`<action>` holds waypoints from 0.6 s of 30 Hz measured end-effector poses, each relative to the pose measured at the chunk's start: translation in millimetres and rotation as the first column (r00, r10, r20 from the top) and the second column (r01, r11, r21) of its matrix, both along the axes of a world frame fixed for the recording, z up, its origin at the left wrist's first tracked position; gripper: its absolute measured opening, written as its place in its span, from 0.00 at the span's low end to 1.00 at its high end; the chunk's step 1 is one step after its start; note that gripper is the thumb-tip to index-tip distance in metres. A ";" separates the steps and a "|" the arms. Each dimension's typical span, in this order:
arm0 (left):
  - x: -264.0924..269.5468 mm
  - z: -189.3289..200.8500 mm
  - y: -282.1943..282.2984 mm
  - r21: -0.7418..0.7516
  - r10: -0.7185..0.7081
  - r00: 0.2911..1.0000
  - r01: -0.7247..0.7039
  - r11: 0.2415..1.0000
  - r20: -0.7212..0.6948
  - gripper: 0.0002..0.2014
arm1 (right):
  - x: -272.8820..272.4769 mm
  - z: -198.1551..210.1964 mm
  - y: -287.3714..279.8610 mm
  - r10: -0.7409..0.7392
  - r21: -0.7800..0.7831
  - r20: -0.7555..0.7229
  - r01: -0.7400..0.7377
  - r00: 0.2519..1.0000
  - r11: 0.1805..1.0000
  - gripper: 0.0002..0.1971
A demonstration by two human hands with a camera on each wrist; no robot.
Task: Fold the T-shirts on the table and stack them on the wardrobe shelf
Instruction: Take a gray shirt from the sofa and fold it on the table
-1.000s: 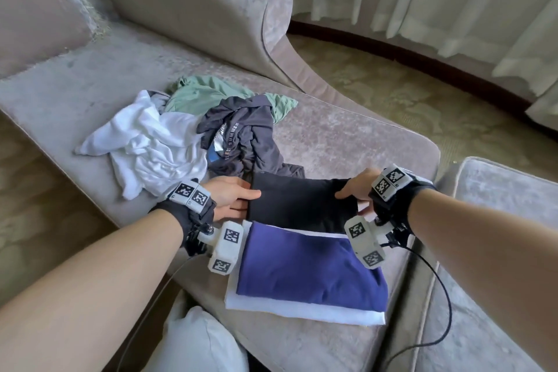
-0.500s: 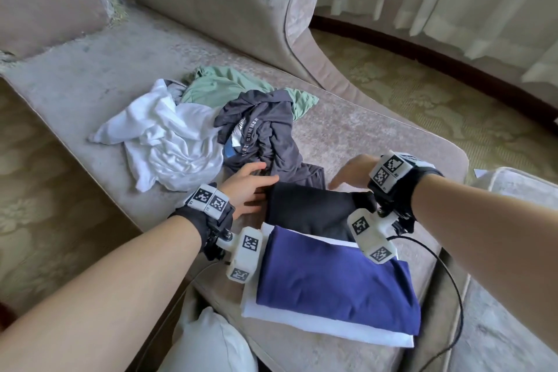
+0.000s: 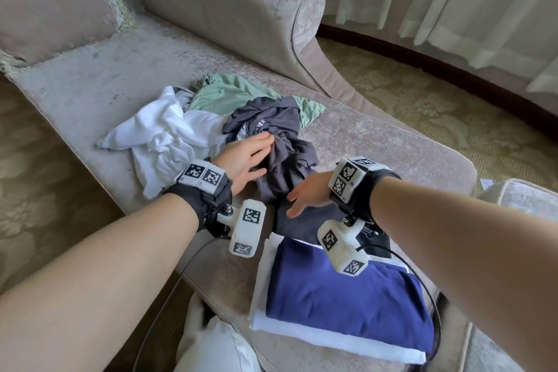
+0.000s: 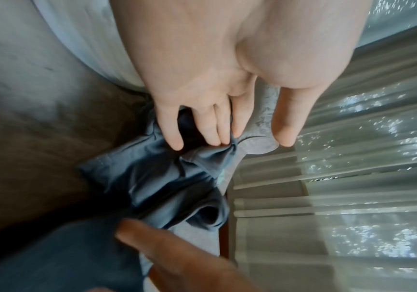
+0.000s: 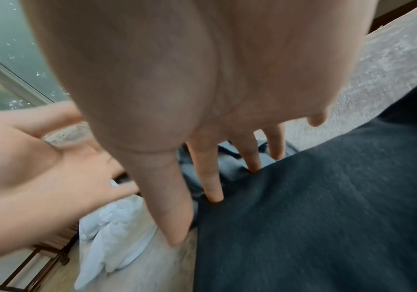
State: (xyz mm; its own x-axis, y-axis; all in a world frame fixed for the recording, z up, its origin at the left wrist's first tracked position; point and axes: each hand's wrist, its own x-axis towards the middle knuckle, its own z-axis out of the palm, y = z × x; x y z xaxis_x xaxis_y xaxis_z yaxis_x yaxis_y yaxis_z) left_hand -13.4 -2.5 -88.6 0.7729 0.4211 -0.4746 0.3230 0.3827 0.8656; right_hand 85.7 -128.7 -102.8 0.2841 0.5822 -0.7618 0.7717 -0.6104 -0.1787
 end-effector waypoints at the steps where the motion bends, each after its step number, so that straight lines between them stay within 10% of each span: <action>1: 0.6 7.6 1.3 -0.009 0.018 0.999 -0.018 1.000 0.038 0.22 | -1.6 0.3 -0.3 -0.008 -0.004 -0.005 0.008 1.000 1.000 0.32; 6: -3.7 52.9 4.9 -0.044 0.094 0.969 -0.086 0.995 0.230 0.18 | -3.3 4.4 2.9 -0.375 0.207 -0.045 0.376 0.926 0.903 0.42; 12: -32.8 117.3 4.9 -0.068 0.147 0.909 -0.131 0.989 0.391 0.10 | -23.4 46.7 33.3 -0.646 0.514 -0.344 0.713 0.681 0.477 0.79; 18: -98.1 172.4 6.8 -0.064 0.236 0.834 -0.236 0.970 0.498 0.10 | -76.7 110.5 53.8 -0.437 0.548 -0.740 0.835 0.512 0.050 0.30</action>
